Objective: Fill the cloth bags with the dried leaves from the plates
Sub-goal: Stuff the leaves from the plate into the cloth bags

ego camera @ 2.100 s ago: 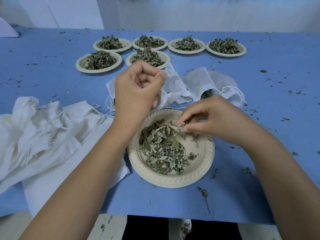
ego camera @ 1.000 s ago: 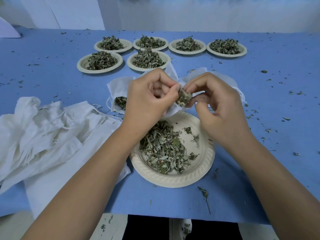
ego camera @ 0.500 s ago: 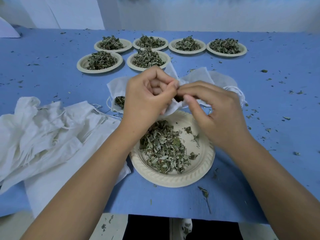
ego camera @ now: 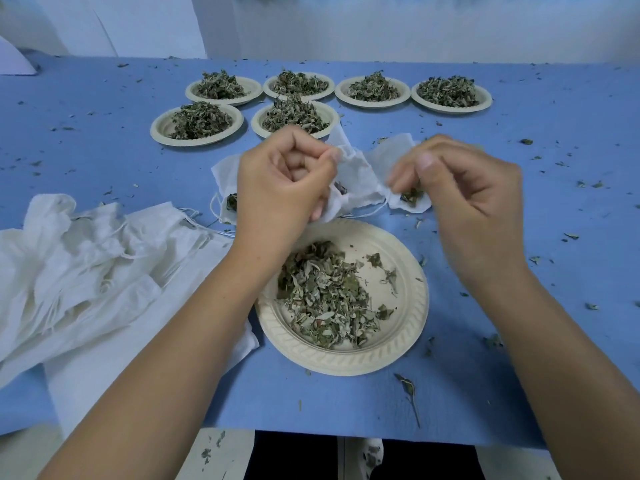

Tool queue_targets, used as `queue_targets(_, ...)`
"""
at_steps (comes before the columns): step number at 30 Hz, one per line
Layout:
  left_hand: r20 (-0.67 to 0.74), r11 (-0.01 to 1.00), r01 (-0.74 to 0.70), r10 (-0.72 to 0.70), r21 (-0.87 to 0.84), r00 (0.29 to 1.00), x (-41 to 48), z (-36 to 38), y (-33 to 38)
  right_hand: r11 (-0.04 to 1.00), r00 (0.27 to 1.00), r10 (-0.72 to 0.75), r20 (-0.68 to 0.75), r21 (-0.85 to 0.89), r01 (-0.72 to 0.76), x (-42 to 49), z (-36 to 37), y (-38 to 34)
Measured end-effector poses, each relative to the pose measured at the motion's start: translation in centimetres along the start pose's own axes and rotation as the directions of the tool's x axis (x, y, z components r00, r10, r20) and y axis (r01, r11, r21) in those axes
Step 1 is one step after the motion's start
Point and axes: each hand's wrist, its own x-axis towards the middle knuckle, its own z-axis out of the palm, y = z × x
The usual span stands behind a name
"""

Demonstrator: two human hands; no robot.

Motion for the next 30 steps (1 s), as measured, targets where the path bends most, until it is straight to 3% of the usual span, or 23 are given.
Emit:
queue_targets(2,-0.039,1.000,0.009,-0.009,-0.003,0.999,0.1,0.0,0.1,0.968,0.954,0.143,0.263,0.164,-0.191,0.1,-0.6,-0.4)
queue_targets(4,-0.044,1.000,0.018,-0.018,-0.003,0.999,0.1,0.0,0.1,0.899,0.720,0.263,0.642,0.107,-0.424,-0.2,-0.4,-0.8)
queue_targets(5,-0.042,1.000,0.019,-0.019,-0.001,0.999,0.1,0.1,0.2,0.891,0.587,0.295,0.754,0.006,-0.455,-0.5,0.0,-0.7)
queue_targets(6,-0.041,1.000,0.017,-0.017,0.000,0.999,0.1,0.1,0.2,0.903,0.522,0.314,0.793,-0.080,-0.421,-0.7,0.5,-0.4)
queue_targets(7,-0.040,1.000,0.013,-0.013,-0.001,0.999,0.1,0.1,0.3,0.920,0.535,0.320,0.782,-0.122,-0.372,-0.9,1.1,-0.2)
queue_targets(9,-0.044,1.000,0.006,-0.006,-0.003,0.999,0.1,0.0,0.3,0.941,0.663,0.319,0.678,-0.142,-0.308,-0.9,1.9,0.3)
queue_targets(11,-0.047,1.000,0.006,-0.006,-0.010,0.999,0.1,0.0,0.4,0.954,0.721,0.299,0.625,-0.178,-0.242,-0.8,2.0,0.5)
queue_targets(15,-0.044,1.000,0.004,-0.004,-0.009,0.999,0.1,0.0,0.4,0.948,0.571,0.298,0.765,-0.307,-0.083,-0.9,1.7,0.7)
queue_targets(16,-0.043,1.000,0.001,-0.002,-0.008,0.999,0.1,0.0,0.4,0.946,0.564,0.296,0.771,-0.318,-0.062,-0.9,1.8,0.7)
queue_targets(22,-0.048,1.000,0.002,-0.002,-0.002,0.999,0.1,-0.1,0.4,0.951,0.662,0.253,0.705,-0.307,-0.037,-0.3,1.6,0.6)
queue_targets(24,-0.051,1.000,0.002,-0.003,-0.009,0.999,0.1,-0.1,0.4,0.962,0.740,0.250,0.624,-0.250,-0.115,-0.3,1.2,0.3)
queue_targets(27,-0.035,1.000,0.004,-0.005,-0.021,0.999,0.1,0.0,0.2,0.969,0.864,0.211,0.457,0.017,-0.246,-0.1,0.5,0.0)
queue_targets(30,0.005,1.000,0.026,-0.026,-0.010,1.000,0.1,0.1,0.0,0.932,0.934,0.126,0.335,0.281,-0.227,0.0,0.2,-0.1)
